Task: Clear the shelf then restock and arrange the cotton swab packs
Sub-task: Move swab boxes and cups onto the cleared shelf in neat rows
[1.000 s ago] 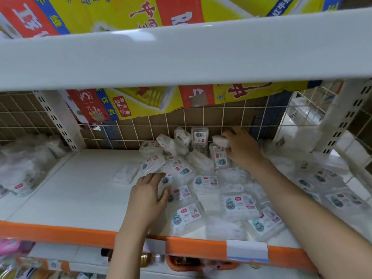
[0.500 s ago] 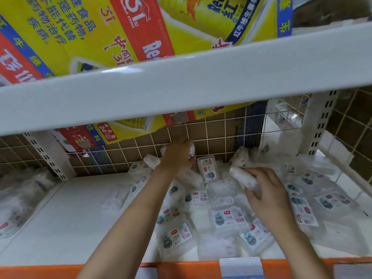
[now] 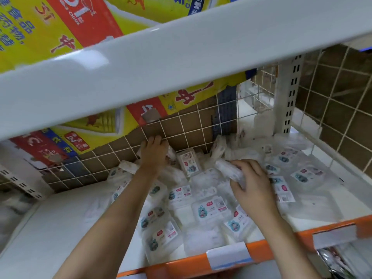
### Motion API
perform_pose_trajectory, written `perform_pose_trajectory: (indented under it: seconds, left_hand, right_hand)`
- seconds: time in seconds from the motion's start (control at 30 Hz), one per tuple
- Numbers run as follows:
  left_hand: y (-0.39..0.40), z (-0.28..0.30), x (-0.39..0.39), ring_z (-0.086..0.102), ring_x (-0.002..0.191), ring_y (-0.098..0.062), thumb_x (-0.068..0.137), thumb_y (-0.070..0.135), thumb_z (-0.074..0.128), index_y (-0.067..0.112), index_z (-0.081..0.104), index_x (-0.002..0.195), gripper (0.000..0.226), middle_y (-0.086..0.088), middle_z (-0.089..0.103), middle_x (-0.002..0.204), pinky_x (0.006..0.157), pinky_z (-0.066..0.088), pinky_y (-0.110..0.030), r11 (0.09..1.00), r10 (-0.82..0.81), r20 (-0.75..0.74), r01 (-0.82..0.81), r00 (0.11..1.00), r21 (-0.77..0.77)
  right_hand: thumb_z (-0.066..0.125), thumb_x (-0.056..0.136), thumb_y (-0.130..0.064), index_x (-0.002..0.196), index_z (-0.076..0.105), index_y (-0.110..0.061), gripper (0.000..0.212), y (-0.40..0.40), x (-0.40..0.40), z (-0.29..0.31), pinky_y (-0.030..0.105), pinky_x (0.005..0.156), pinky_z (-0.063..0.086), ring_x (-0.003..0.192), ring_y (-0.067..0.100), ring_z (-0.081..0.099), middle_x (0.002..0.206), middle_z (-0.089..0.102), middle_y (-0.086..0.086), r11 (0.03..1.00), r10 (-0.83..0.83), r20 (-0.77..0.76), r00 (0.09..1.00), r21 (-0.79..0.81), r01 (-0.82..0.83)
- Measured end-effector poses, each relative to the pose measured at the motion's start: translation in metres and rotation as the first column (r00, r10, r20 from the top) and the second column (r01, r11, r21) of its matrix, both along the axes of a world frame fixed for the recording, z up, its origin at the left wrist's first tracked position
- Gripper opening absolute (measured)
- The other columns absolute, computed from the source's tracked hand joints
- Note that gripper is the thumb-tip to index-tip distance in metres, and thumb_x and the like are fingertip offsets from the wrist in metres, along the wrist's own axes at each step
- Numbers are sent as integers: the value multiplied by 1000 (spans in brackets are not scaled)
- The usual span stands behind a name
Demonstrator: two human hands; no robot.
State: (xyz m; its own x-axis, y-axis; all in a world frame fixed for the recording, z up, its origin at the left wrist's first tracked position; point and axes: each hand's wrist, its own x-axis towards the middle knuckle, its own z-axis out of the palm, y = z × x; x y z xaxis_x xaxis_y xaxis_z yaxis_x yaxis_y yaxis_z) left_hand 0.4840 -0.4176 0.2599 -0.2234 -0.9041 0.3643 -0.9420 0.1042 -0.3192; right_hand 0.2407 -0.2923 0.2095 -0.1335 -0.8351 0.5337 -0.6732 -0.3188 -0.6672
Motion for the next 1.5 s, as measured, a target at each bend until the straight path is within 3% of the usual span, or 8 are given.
perform_pose_trajectory:
  seconds: [0.27,0.43,0.57,0.83,1.03,1.2,1.3,1.5]
  left_hand:
    - [47,21,8,63,81,-37,71,17,77,6,63,98,32,-14,66,88,72,46,-43,954,-200,-384,91,901,-284]
    - [113,20,10,57,99,-24,90,23,61,8,46,133,48,-13,62,118,70,36,-20,944,-269,-760,4,592,-331]
    - [150,11,39,50,102,-8,93,19,53,12,50,129,37,-11,57,119,76,30,3,938,-300,-836,-19,459,-347]
    - [186,8,157,45,91,1,89,38,52,29,47,125,38,0,48,114,75,34,-1,964,-210,-887,-62,412,-257]
    - [201,-8,243,40,98,23,65,3,81,34,35,123,80,1,37,117,80,34,3,980,-192,-909,18,371,-199]
    - [210,-17,297,55,99,-12,67,-10,73,25,37,126,77,-4,42,117,86,42,-20,983,-168,-916,-5,365,-182]
    - [218,-15,314,48,87,-1,67,-2,77,16,44,124,69,-1,38,113,78,33,-1,985,-139,-901,-35,412,-169]
    - [214,-8,327,45,105,-22,61,24,86,5,54,112,63,-8,47,112,87,33,-24,974,-115,-873,-119,474,-193]
  right_hand:
    - [66,74,3,112,61,-9,40,-11,26,19,22,84,39,98,23,57,113,56,8,999,41,61,997,-20,-40]
    - [68,72,5,110,62,-8,41,-8,66,32,11,79,34,92,17,56,109,56,6,992,104,54,993,-77,-100]
    - [69,71,6,109,62,-9,41,0,106,36,10,86,35,97,11,52,109,55,2,985,138,62,989,-108,-131]
    - [60,72,-8,110,61,-11,38,32,211,41,11,90,34,104,11,48,109,50,-5,978,162,35,986,-137,-155]
    - [59,64,-3,109,60,-16,47,52,298,33,6,95,30,105,11,48,109,56,1,983,136,17,991,-129,-133]
    - [60,64,-1,111,62,-12,48,67,346,29,12,95,34,107,12,49,112,57,6,988,128,8,992,-84,-126]
    - [59,65,-4,110,62,-12,46,71,364,31,10,94,33,105,12,49,111,58,6,989,128,-5,992,-68,-128]
    - [58,67,-10,114,59,-8,47,71,381,43,8,95,29,108,15,48,113,59,8,987,152,-43,987,-55,-154]
